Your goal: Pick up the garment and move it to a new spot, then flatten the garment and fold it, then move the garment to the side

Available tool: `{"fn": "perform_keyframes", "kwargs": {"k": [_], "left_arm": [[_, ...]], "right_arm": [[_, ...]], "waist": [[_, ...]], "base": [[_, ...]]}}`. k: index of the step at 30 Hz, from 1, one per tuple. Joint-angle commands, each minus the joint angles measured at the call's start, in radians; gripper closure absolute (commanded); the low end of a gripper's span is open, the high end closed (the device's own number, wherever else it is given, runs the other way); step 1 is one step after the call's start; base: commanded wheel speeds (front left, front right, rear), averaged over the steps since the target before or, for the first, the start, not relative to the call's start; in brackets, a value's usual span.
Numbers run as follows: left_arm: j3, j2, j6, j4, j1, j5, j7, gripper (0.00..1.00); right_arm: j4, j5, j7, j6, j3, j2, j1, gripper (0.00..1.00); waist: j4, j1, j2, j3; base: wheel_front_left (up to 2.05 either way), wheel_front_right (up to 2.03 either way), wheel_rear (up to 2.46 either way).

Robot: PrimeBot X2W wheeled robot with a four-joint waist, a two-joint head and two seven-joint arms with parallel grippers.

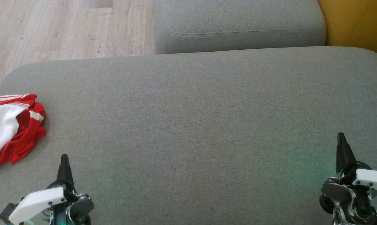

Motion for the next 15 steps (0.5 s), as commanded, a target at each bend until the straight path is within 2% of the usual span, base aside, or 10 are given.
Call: {"fn": "perform_keyframes", "kwargs": {"k": [1, 15], "left_arm": [[0.031, 0.008, -0.007, -0.035, -0.051, 0.009, 0.007, 1.00], [0.031, 0.008, -0.007, -0.035, -0.051, 0.009, 0.007, 1.00]], "right_arm": [[-0.037, -0.003, 0.005, 0.014, 0.021, -0.006, -0.052, 1.00], [-0.037, -0.003, 0.005, 0.014, 0.021, -0.006, -0.052, 1.00]], "waist": [[0.000, 0.0000, 0.0000, 0.000], [0.000, 0.0000, 0.0000, 0.000]], "base": [[0.00, 0.00, 0.00], [0.00, 0.00, 0.00]]}}
